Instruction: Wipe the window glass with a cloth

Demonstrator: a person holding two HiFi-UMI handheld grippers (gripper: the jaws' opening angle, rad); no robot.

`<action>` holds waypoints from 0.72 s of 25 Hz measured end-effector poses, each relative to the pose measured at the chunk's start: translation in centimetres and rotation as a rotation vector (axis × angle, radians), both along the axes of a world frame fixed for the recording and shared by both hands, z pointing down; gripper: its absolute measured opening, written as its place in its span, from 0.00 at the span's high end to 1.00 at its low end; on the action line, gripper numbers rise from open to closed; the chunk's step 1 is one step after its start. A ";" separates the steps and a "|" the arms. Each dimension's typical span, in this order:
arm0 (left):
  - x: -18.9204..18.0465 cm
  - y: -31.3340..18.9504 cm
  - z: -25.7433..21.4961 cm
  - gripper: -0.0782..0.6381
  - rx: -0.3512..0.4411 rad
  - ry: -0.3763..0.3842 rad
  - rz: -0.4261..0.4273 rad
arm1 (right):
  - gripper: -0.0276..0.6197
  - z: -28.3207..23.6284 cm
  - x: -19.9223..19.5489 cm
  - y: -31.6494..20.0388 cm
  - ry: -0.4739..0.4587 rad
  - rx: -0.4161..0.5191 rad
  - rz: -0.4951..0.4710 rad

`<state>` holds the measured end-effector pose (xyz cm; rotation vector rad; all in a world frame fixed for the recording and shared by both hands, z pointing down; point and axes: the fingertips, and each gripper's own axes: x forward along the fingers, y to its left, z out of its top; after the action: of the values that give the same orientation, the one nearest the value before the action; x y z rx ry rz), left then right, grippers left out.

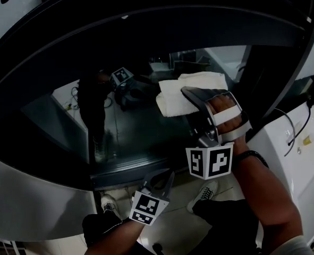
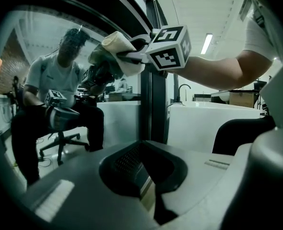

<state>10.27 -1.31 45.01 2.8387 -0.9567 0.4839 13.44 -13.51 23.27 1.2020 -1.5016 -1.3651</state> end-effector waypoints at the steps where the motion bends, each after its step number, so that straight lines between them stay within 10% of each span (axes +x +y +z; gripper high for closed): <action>1: 0.0 -0.1 -0.1 0.87 0.002 0.001 0.000 | 0.82 0.4 0.0 0.0 0.002 -0.006 -0.001; 18: -0.5 -1.0 2.5 0.87 -0.051 -0.012 -0.006 | 0.82 7.7 -0.8 0.0 -0.005 -0.088 0.002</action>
<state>9.81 -2.29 47.55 2.7899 -0.9409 0.5173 12.68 -13.54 30.95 1.1521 -1.5475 -1.2820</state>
